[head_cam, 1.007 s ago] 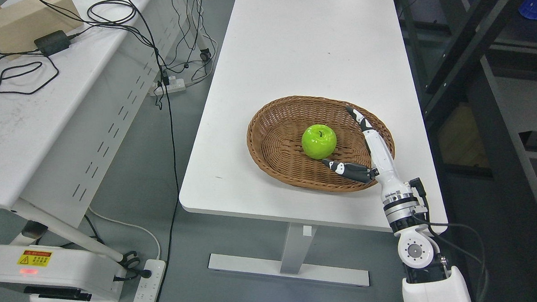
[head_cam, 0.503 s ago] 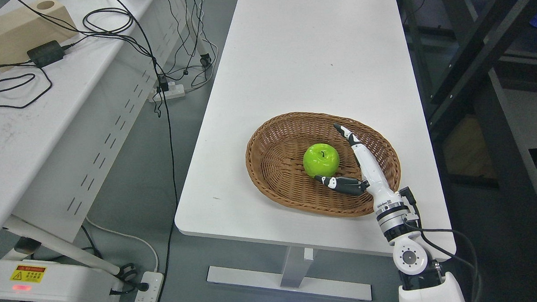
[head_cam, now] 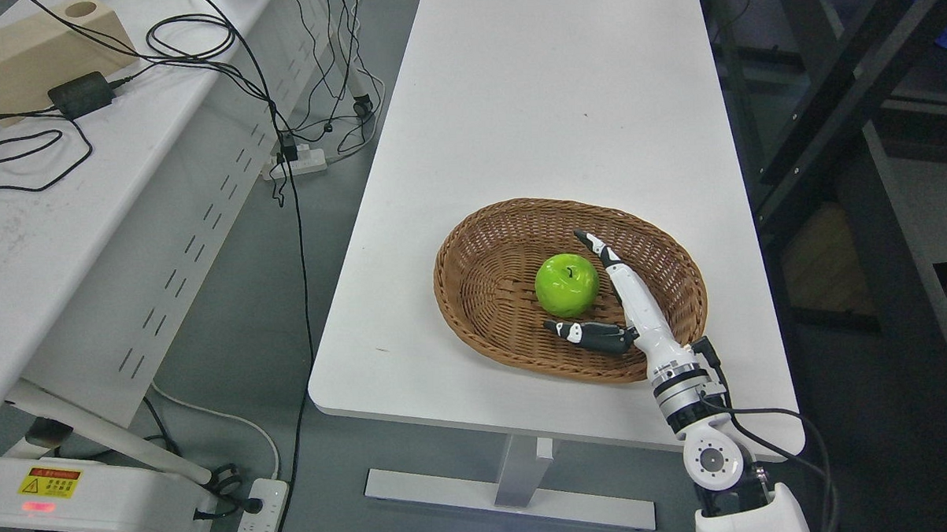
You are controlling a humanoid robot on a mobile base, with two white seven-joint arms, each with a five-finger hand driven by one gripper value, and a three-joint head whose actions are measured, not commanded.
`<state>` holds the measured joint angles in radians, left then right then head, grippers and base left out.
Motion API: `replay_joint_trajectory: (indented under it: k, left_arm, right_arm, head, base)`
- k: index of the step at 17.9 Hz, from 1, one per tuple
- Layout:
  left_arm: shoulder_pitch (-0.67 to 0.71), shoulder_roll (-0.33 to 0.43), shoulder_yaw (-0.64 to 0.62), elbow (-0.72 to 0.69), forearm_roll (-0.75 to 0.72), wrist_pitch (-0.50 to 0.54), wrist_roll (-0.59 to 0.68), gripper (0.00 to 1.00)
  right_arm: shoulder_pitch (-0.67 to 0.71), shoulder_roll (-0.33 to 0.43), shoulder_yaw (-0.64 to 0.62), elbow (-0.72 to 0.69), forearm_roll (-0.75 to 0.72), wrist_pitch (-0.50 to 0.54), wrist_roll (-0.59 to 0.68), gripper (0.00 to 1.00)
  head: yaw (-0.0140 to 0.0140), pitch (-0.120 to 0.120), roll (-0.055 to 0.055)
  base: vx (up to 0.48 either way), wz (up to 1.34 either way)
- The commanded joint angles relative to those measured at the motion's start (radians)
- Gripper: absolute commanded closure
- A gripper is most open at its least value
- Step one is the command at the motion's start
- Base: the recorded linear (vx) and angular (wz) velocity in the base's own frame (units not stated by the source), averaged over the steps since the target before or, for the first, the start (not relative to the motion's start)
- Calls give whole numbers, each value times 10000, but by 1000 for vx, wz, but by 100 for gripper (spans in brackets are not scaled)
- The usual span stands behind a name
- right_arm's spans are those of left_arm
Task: Place green apple on left shelf middle layer
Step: 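Lower the right hand into the wicker basket beside the green apple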
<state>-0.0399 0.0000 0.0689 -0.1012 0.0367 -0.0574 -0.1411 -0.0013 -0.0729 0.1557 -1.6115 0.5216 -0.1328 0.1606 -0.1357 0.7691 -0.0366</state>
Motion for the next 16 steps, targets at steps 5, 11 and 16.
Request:
replay_joint_trajectory:
  k: [5, 11, 16]
  left_arm:
    - [0, 175, 2, 0, 1, -9, 0, 0]
    - [0, 175, 2, 0, 1, -9, 0, 0]
    - [0, 175, 2, 0, 1, -9, 0, 0]
  right_arm:
    - [-385, 315, 591, 223, 137, 23, 5, 0]
    - [-693, 469, 560, 699, 184, 85, -133, 1]
    - [-677, 453, 621, 744, 184, 85, -72, 4]
  head:
    - [0, 0, 0]
    - [0, 0, 0]
    - [0, 0, 0]
  base:
    - [0, 0]
    - [0, 0]
    - [0, 0]
